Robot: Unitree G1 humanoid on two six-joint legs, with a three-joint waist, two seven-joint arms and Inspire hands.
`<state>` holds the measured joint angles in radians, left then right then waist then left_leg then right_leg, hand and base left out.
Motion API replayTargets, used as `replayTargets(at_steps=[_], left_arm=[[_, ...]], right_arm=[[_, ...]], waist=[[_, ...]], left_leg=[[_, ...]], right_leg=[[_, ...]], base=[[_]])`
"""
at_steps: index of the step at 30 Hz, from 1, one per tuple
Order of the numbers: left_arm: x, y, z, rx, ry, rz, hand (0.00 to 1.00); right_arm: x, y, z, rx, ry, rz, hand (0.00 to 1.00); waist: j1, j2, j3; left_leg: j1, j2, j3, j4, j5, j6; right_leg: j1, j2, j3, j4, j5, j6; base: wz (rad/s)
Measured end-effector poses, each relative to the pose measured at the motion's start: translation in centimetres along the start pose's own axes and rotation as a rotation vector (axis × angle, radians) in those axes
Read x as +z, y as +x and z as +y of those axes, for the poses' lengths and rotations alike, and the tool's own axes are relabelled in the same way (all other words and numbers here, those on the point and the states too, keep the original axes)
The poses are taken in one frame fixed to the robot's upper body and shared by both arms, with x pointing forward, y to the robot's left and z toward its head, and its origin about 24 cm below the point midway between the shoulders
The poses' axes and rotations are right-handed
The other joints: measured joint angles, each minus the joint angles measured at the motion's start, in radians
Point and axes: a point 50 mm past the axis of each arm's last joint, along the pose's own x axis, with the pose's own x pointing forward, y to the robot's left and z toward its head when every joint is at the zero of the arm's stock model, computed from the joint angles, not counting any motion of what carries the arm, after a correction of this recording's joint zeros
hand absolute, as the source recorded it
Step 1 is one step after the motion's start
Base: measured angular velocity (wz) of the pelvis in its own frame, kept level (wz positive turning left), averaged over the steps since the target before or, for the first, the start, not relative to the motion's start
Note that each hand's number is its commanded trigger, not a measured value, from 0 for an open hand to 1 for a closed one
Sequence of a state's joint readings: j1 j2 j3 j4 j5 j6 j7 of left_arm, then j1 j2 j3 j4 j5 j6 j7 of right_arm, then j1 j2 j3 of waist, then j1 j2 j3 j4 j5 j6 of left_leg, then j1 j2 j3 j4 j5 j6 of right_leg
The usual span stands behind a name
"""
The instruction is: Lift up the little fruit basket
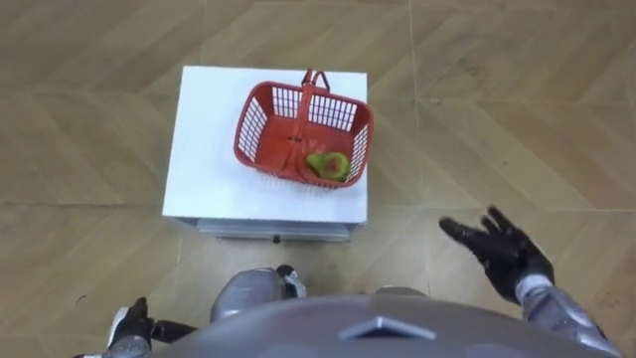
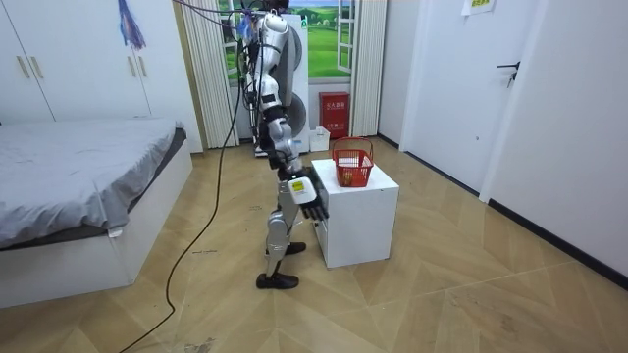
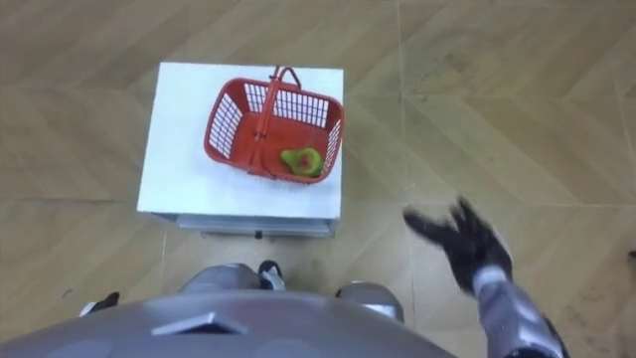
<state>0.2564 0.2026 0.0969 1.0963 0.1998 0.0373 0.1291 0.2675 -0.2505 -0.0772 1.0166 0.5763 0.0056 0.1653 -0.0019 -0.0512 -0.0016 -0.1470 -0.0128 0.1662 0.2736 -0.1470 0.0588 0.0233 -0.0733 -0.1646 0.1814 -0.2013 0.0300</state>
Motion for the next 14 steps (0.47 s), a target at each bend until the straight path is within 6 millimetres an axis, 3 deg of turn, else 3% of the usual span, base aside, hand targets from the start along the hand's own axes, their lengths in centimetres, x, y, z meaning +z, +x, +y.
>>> replayTargets(at_steps=[2, 4, 10, 14], left_arm=[[0.5, 0.0, 0.0, 0.002, 0.005, -0.018, 0.00], [0.9, 0.1, -0.1, 0.015, 0.026, -0.025, 0.00], [0.4, -0.1, -1.4, -0.014, 0.063, 0.003, 0.00], [-1.1, -0.3, -1.5, -0.021, 0.090, 0.085, 0.00]], right_arm=[[-2.0, -0.4, -1.1, -0.071, -0.038, 0.091, 0.00], [-2.6, -0.3, -0.9, -0.087, -0.101, 0.132, 0.00], [-3.1, 0.5, 1.0, -0.062, -0.203, 0.195, 0.00], [-3.7, 0.6, 1.3, -0.080, -0.220, 0.254, 0.00]], waist=[[-0.004, -0.003, 0.0021], [-0.003, -0.002, 0.0035], [0.007, -0.002, 0.0057], [0.012, 0.001, 0.0064]], left_leg=[[0.013, 0.000, 0.000, 0.001, -0.001, -0.001], [0.016, 0.000, 0.002, 0.002, -0.001, -0.002], [0.043, -0.001, -0.006, 0.001, -0.005, -0.006], [0.076, -0.004, -0.017, -0.001, -0.014, -0.012]], right_leg=[[0.012, 0.000, 0.001, 0.001, -0.006, -0.001], [0.014, 0.002, 0.004, 0.001, -0.007, -0.001], [0.054, 0.003, -0.003, -0.015, -0.008, -0.001], [0.098, 0.003, -0.015, -0.032, -0.015, -0.003]], base=[[0.00], [-0.02], [0.04], [0.10]])
